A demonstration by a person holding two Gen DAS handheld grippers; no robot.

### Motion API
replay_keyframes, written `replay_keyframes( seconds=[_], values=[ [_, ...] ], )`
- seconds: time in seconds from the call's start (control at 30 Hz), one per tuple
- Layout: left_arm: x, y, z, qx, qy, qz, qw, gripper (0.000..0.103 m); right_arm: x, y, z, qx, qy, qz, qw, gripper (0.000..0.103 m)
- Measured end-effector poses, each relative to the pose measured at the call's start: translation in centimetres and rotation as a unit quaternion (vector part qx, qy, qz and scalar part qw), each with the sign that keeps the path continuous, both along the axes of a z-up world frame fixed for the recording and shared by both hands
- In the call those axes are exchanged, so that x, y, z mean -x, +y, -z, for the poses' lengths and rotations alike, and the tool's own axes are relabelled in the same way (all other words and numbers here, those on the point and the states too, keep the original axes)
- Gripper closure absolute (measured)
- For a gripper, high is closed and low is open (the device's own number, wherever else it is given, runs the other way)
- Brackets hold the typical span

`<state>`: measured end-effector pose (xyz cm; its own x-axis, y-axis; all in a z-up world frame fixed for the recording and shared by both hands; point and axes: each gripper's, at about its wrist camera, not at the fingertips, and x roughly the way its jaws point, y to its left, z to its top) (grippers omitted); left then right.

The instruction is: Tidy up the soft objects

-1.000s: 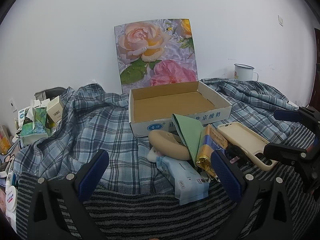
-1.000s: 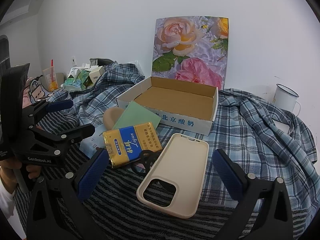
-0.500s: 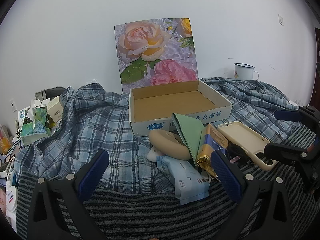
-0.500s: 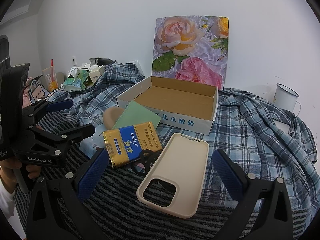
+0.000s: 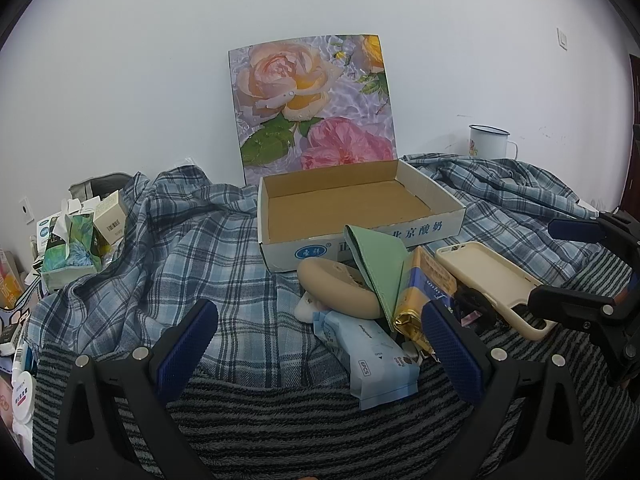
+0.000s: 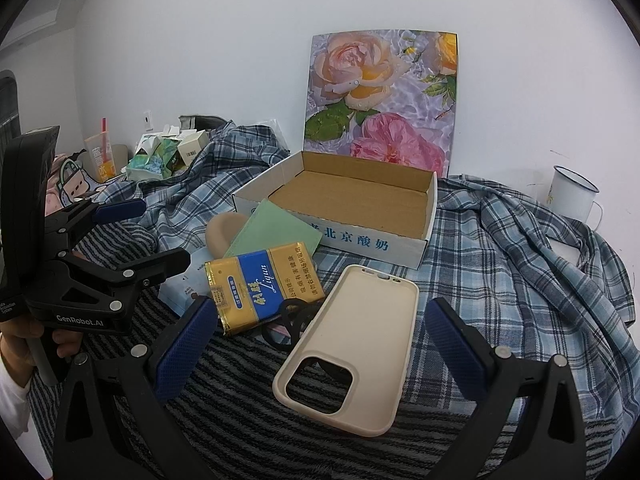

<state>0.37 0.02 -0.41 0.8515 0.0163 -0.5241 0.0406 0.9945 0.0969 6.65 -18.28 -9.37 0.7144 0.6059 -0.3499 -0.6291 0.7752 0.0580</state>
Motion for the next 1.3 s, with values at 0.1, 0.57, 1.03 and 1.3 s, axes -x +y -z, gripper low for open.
replay_keyframes(
  seconds=[0.1, 0.57, 1.03, 1.3],
  values=[
    [0.0, 0.0, 0.0, -0.001, 0.000, 0.000, 1.0000, 0.000, 0.0, 0.0, 0.0, 0.000, 0.000, 0.000, 1.000, 0.000],
    [0.1, 0.4, 0.9, -0.003, 0.004, -0.001, 1.0000, 0.000, -0.1, 0.1, 0.1, 0.001, 0.004, -0.001, 1.000, 0.000],
    [0.1, 0.4, 0.9, -0.005, 0.004, -0.001, 1.0000, 0.000, 0.0, 0.1, 0.3, 0.001, 0.006, -0.001, 1.000, 0.000],
    [0.1, 0.4, 1.1, -0.007, 0.004, 0.001, 1.0000, 0.000, 0.0, 0.1, 0.3, 0.001, 0.006, -0.001, 1.000, 0.000]
  ],
)
